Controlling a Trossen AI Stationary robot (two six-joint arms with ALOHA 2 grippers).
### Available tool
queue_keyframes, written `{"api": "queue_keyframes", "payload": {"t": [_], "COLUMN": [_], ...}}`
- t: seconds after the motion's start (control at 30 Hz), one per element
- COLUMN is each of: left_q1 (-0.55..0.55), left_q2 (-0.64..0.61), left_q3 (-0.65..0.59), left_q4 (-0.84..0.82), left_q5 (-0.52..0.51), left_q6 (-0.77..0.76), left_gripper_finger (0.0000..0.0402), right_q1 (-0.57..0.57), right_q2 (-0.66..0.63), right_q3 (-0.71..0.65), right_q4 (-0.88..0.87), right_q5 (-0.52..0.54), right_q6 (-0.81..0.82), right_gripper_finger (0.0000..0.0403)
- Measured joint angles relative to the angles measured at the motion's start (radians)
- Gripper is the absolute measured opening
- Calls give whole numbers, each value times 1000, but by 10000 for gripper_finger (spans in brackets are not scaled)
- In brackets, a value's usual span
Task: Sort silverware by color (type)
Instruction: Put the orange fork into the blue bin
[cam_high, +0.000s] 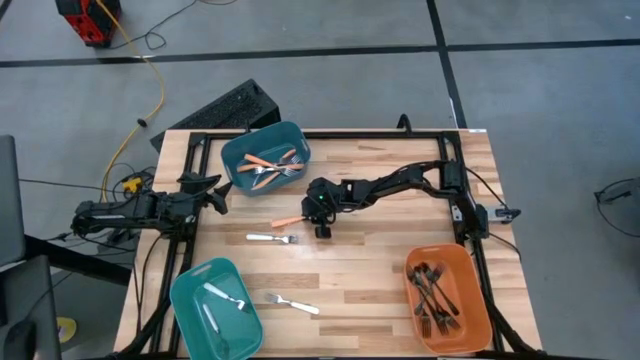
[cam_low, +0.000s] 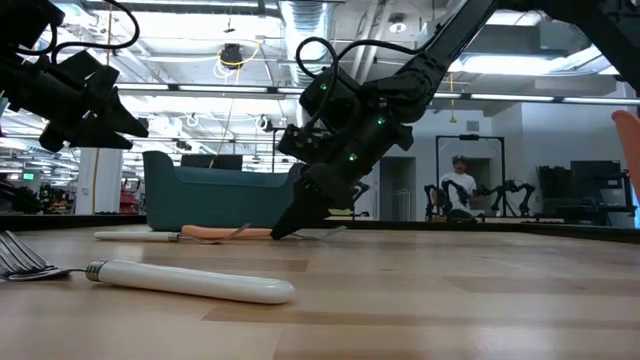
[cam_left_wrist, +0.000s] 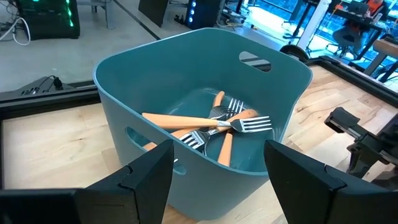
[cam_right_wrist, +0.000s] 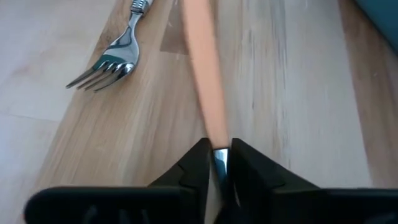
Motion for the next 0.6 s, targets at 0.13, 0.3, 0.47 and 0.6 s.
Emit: {"api": "queue_keyframes", "payload": {"t": [0.13,0.3,0.47,0.6], "left_q1": [0,0,0,0], "left_q2": [0,0,0,0], "left_q3": [0,0,0,0], "left_q4": [0,0,0,0], "left_q5": [0,0,0,0], "left_q6": [-21,-31,-31,-31], "left_gripper_finger": [235,235,235,235], "right_q1": [0,4,9,9], "right_q2": [0,-5,-6,-6], "right_q3": [-1,-2,-3,6], "right_q4": [4,18,40,34], "right_q5": [2,5,9,9], "right_q6": [21,42,69,72], "right_gripper_finger": [65,52,51,51]}}
